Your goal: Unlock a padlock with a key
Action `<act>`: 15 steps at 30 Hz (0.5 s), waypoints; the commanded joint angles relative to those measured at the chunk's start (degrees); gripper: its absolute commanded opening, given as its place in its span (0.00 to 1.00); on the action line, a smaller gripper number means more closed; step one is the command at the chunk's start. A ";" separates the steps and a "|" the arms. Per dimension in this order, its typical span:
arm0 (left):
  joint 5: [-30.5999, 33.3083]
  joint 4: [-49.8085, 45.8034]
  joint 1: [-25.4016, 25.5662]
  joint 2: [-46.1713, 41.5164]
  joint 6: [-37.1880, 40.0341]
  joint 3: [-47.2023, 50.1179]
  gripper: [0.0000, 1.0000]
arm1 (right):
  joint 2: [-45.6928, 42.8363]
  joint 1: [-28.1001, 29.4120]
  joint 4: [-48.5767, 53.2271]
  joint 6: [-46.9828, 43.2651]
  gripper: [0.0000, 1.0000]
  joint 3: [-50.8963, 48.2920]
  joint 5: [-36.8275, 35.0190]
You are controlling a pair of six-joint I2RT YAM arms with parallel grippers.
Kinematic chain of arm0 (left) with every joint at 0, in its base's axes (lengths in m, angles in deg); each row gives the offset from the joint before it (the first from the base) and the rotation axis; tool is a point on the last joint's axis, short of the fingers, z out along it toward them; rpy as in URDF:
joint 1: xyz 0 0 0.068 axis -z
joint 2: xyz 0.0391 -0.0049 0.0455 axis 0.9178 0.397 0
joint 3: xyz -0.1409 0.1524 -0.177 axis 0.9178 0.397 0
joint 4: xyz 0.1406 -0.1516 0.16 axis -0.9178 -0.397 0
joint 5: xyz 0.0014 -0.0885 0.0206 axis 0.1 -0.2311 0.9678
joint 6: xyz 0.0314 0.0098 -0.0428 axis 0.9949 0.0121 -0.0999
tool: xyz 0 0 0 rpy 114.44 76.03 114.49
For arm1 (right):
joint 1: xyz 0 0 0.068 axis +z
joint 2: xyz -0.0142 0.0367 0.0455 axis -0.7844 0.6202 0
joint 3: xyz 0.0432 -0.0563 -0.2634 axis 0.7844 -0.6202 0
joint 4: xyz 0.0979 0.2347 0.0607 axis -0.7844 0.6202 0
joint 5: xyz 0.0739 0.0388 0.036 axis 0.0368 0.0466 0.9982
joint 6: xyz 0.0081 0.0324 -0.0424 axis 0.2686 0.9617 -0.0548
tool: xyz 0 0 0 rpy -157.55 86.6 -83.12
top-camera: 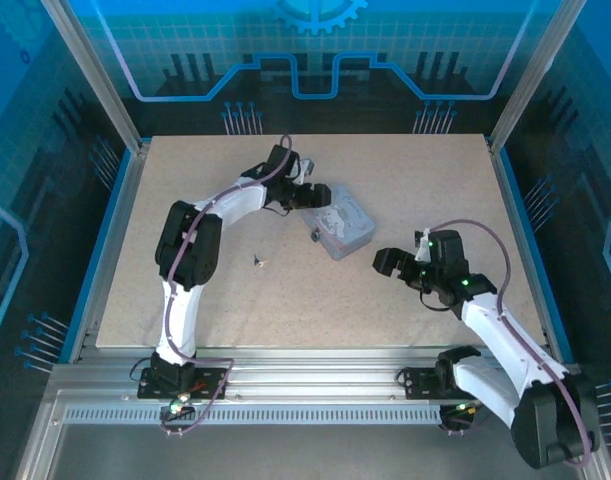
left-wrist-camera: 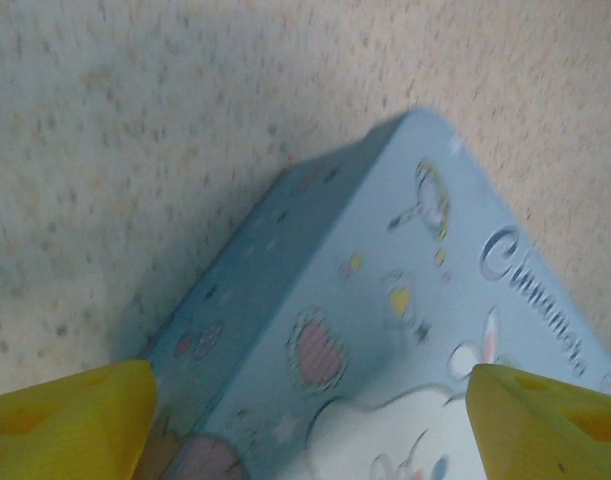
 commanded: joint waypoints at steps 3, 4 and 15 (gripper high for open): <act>-3.42 6.24 1.46 -8.24 -2.71 9.40 0.80 | 7.31 0.65 -3.27 0.96 0.91 3.32 3.44; -3.48 7.61 1.68 -9.37 -3.50 11.27 0.79 | 8.91 0.67 -3.70 0.85 0.89 4.08 3.99; -3.41 18.12 3.71 -17.64 -9.94 26.00 0.67 | 23.26 0.98 -6.99 0.16 0.67 11.11 6.40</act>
